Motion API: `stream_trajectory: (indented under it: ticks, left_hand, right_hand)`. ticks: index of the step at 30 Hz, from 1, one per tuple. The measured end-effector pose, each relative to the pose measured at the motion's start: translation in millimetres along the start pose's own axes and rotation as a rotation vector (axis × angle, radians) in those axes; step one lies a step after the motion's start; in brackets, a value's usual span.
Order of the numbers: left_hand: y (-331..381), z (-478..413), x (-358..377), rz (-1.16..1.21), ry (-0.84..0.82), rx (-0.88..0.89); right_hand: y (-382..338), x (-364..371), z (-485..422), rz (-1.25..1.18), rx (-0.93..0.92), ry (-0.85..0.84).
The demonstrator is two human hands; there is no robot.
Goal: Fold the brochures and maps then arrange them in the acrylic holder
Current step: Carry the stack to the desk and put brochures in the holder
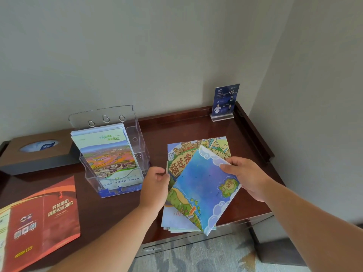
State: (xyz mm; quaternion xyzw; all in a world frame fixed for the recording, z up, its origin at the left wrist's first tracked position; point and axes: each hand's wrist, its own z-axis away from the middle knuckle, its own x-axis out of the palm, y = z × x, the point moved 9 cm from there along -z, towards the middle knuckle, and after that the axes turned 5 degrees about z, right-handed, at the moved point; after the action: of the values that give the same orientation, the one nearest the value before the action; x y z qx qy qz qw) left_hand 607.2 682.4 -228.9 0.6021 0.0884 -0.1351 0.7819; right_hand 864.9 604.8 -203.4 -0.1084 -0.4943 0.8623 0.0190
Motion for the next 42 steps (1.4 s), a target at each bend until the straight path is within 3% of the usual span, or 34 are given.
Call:
stream_trajectory:
  ticks: [4,9,15,20,27,32,35,39,42]
  left_hand:
    - [-24,1,14,0.133,-0.065,-0.253]
    - [-29,8,25,0.220,-0.117,-0.350]
    - [-32,8,24,0.278,-0.109,-0.334]
    - [-30,6,24,0.287,-0.076,-0.308]
    - [-27,3,16,0.304,-0.032,-0.276]
    - [-28,-1,8,0.058,-0.020,-0.228]
    - [-27,2,4,-0.229,0.011,-0.163]
    - [3,11,13,-0.702,0.048,0.206]
    - [11,17,48,-0.847,-0.179,0.434]
  right_hand:
    - [1,0,2,0.013,-0.012,0.012]
    - [-6,-2,3,0.138,-0.076,0.142]
    - [-16,-8,0,0.398,-0.154,0.291]
    - [-11,-12,-3,0.544,-0.114,0.372]
    - [6,-32,1,0.390,-0.069,0.325]
    - [20,-78,9,0.360,-0.036,0.415]
    - [27,-96,12,0.349,-0.026,0.471]
    - [37,-115,18,0.305,-0.021,0.505]
    - [41,-128,25,0.235,-0.022,0.540]
